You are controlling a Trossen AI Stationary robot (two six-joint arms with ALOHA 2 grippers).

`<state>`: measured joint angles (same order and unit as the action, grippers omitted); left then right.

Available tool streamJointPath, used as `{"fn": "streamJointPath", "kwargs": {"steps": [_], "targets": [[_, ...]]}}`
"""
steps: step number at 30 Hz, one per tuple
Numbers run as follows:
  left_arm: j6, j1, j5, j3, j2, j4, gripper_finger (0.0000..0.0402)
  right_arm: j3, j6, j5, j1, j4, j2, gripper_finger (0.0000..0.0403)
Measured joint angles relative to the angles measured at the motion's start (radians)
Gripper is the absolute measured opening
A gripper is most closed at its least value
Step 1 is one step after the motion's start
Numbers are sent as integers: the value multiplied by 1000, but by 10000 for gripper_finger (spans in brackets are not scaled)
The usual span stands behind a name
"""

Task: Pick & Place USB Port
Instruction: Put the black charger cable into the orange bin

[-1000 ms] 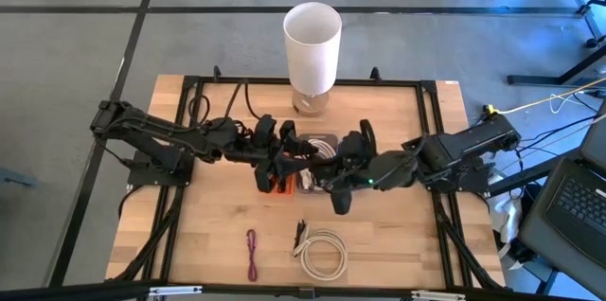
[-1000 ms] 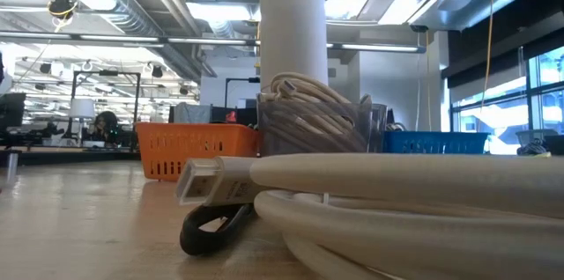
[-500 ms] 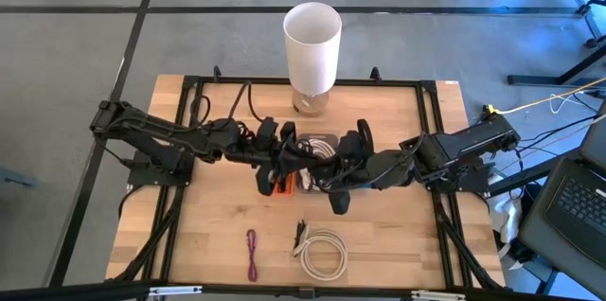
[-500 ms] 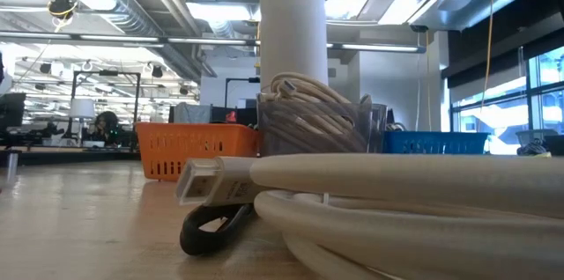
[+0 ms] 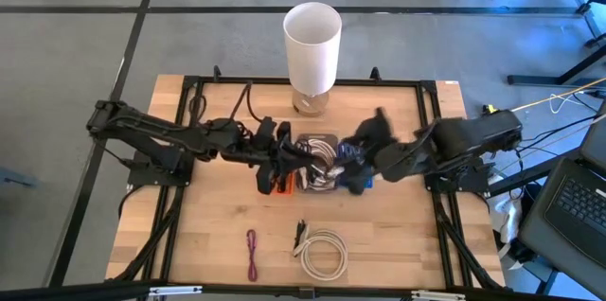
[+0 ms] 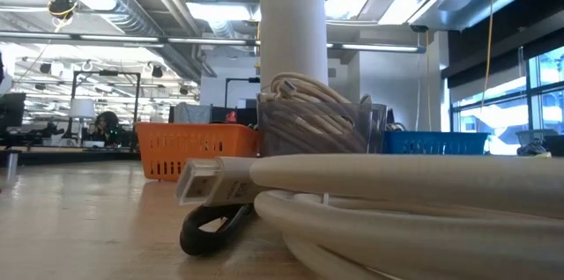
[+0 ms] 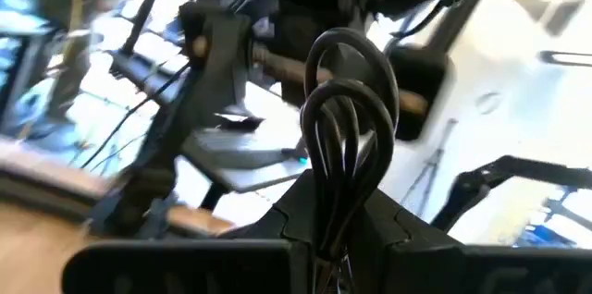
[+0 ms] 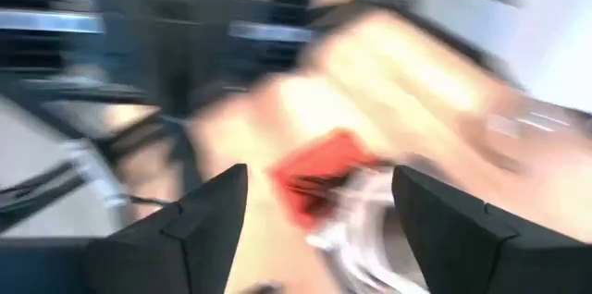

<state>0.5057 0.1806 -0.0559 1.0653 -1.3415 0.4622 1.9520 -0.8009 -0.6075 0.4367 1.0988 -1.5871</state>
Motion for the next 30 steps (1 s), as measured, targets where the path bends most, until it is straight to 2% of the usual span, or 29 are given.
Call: {"fn": "streamJointPath", "kwargs": {"steps": [3,5,6,9,11,14,18,22,30], "targets": [[38,0,-93,0,53,-136,25,85,-179,-107,22,307,2,276],[84,0,-173,0,89,-249,25,123,-311,-139,43,472,2,274],[112,0,-216,0,107,-307,25,128,-348,-142,50,484,4,272],[214,0,-348,1,153,-475,25,101,-296,-150,68,432,32,267],[293,0,-427,2,176,-606,25,100,-328,-159,70,481,36,263],[414,0,-508,2,181,-776,25,70,-325,-164,70,465,49,256],[577,0,-512,1,139,-968,25,70,-327,-163,57,472,64,243],[679,0,-469,0,54,-1078,24,70,-318,-162,51,473,81,227],[755,-4,-427,0,-112,-1121,24,70,-297,-159,51,472,117,195]]}}
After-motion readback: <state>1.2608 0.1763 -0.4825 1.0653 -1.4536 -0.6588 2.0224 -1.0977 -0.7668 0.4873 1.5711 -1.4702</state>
